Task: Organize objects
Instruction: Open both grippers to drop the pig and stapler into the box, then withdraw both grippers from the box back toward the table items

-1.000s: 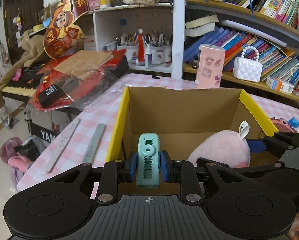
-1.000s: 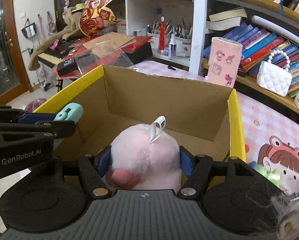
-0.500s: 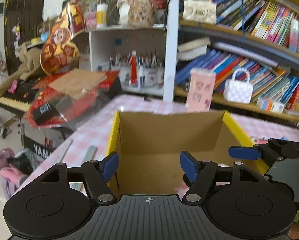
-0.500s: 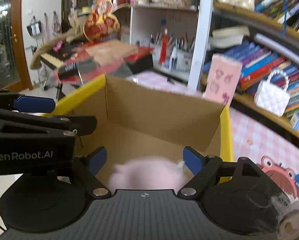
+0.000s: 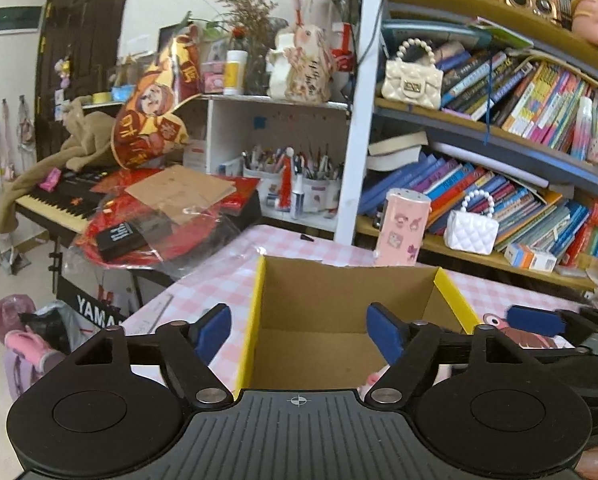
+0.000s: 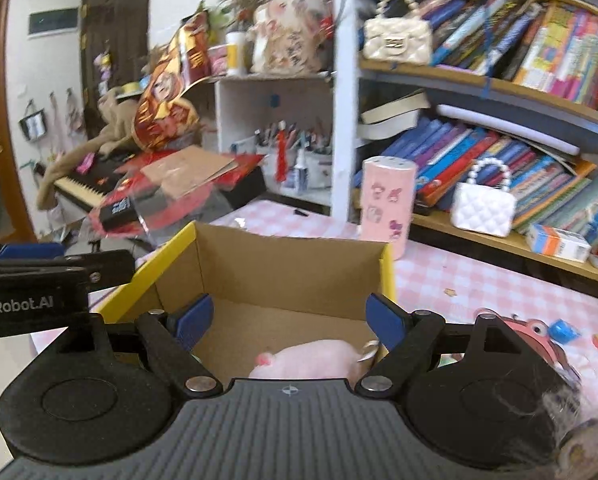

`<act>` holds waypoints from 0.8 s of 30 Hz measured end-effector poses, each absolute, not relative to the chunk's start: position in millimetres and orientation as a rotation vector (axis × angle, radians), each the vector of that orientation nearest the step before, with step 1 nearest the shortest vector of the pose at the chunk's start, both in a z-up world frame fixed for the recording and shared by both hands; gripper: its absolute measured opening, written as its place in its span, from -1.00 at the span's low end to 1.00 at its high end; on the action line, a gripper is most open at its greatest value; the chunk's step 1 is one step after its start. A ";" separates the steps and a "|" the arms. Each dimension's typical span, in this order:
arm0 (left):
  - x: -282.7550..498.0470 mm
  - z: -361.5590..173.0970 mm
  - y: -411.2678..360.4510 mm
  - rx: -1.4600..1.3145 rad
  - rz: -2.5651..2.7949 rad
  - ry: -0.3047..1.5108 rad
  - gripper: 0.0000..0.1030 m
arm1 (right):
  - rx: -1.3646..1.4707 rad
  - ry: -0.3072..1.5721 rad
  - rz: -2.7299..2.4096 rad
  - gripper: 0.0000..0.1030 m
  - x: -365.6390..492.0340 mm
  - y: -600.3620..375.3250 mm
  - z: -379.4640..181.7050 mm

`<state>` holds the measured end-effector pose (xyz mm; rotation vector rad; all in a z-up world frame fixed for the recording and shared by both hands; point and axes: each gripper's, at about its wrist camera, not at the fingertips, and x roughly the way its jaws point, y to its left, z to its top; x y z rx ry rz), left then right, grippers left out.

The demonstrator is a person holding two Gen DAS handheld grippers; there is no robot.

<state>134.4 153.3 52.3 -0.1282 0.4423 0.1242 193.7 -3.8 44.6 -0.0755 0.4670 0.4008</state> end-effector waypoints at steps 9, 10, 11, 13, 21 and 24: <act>99.2 46.6 157.7 -0.175 0.112 0.449 0.62 | -0.049 0.473 0.284 0.60 143.5 -15.0 44.7; 95.7 44.8 158.2 -0.174 0.108 0.453 0.62 | -0.058 0.479 0.273 0.60 138.2 -15.6 42.6; 91.6 42.6 158.9 -0.173 0.103 0.459 0.62 | -0.064 0.489 0.262 0.60 133.0 -15.9 39.7; 84.4 39.0 160.8 -0.169 0.097 0.471 0.62 | -0.060 0.514 0.243 0.60 122.8 -17.2 34.3; 46.9 24.1 169.5 -0.127 0.082 0.546 0.62 | -0.045 0.594 0.172 0.60 73.9 -12.8 15.0; 33.0 16.6 170.6 -0.104 0.078 0.588 0.62 | -0.051 0.620 0.137 0.63 53.6 -9.1 7.5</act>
